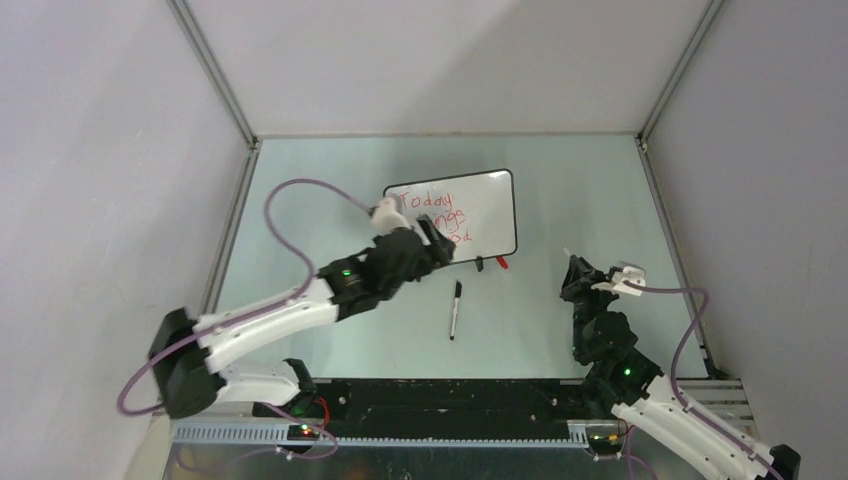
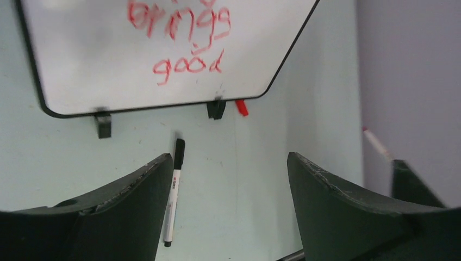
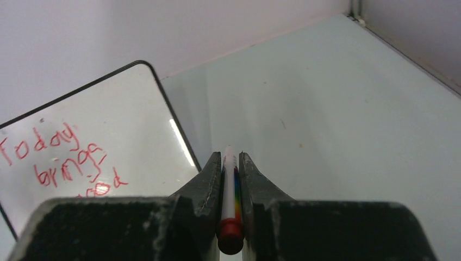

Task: Write a sentence on the whiteboard
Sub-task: Move the pen cap to the center of the board, then pick up the pen cap from the center of the board.

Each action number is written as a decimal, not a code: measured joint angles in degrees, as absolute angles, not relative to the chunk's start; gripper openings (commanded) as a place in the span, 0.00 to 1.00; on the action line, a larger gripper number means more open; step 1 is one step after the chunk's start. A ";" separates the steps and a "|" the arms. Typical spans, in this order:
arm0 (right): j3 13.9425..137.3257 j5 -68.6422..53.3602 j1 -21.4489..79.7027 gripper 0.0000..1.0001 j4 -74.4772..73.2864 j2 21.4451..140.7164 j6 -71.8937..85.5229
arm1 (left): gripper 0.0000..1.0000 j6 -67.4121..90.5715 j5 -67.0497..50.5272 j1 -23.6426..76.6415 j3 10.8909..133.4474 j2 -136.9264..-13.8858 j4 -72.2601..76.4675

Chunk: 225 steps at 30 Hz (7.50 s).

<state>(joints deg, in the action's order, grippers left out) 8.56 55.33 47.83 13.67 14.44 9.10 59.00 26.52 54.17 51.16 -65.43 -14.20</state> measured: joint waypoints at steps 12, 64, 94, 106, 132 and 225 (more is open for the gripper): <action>17.63 55.59 42.50 0.00 -9.47 3.09 20.40 | 0.63 60.75 31.18 64.42 76.82 -97.25 -22.11; 22.52 46.11 37.65 0.00 -14.61 3.07 23.73 | 0.45 75.59 47.90 64.90 113.82 -138.26 -41.85; 22.52 44.07 36.23 0.00 -14.66 1.45 23.75 | 0.06 79.48 49.08 66.32 105.91 -135.11 -42.52; 23.16 45.69 36.14 0.00 -15.53 0.89 23.77 | 0.03 77.52 42.92 68.84 91.48 -123.35 -37.89; 23.90 37.19 36.12 0.00 -15.09 6.50 23.00 | 0.06 90.94 42.74 58.94 40.56 -69.34 -42.72; 23.90 10.72 36.14 0.00 -8.49 15.53 17.89 | 0.00 73.69 18.50 35.55 37.32 -77.10 -28.18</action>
